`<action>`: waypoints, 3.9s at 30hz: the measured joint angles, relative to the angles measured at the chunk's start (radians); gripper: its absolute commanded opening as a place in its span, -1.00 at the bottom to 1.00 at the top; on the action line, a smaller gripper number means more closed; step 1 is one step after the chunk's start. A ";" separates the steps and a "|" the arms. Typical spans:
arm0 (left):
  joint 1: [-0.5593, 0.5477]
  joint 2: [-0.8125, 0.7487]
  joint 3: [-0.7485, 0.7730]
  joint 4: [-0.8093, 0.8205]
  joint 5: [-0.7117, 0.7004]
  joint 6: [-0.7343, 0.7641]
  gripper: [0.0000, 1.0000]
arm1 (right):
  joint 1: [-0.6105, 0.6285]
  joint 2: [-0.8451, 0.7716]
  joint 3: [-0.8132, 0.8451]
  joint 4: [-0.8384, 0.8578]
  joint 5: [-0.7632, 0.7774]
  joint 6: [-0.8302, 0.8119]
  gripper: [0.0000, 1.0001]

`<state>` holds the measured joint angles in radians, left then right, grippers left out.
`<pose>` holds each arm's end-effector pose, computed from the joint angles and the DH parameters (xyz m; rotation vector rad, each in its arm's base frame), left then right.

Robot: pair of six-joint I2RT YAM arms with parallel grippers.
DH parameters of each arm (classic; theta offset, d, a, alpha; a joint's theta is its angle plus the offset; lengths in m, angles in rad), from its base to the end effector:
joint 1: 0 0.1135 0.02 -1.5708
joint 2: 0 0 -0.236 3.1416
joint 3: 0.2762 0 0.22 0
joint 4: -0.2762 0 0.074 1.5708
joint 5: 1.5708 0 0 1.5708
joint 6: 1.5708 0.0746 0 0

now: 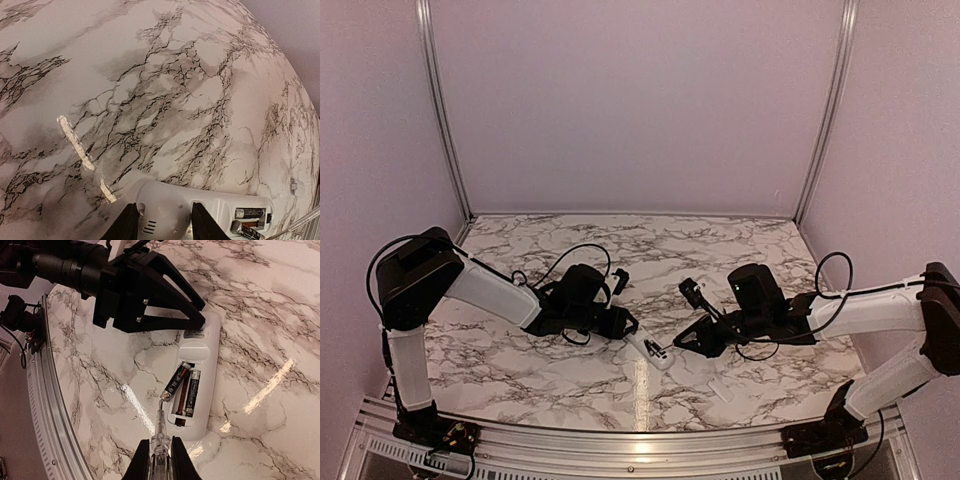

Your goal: Unload the batteries from the remote control

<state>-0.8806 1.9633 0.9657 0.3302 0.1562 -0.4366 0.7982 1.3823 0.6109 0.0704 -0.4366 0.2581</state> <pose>0.2403 -0.3093 0.0948 0.6121 2.3013 -0.8538 0.1711 0.2208 0.1494 -0.8797 2.2497 1.0229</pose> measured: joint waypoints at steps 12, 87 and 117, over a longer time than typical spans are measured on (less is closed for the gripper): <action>-0.003 0.000 0.000 0.000 0.000 0.000 -0.23 | 0.000 0.000 0.000 0.004 0.015 0.003 -1.00; -0.042 -0.139 -0.116 0.012 -0.084 -0.089 0.00 | 0.140 -0.063 0.008 -0.185 0.514 0.166 -1.00; -0.042 -0.031 -0.046 0.047 0.063 -0.049 -0.14 | 0.140 -0.031 0.042 -0.130 0.439 0.169 -1.00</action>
<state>-0.9230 1.9320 0.9195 0.3775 0.2192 -0.4858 0.9382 1.3514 0.6533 -0.0593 0.0025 0.4267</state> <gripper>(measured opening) 0.431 0.109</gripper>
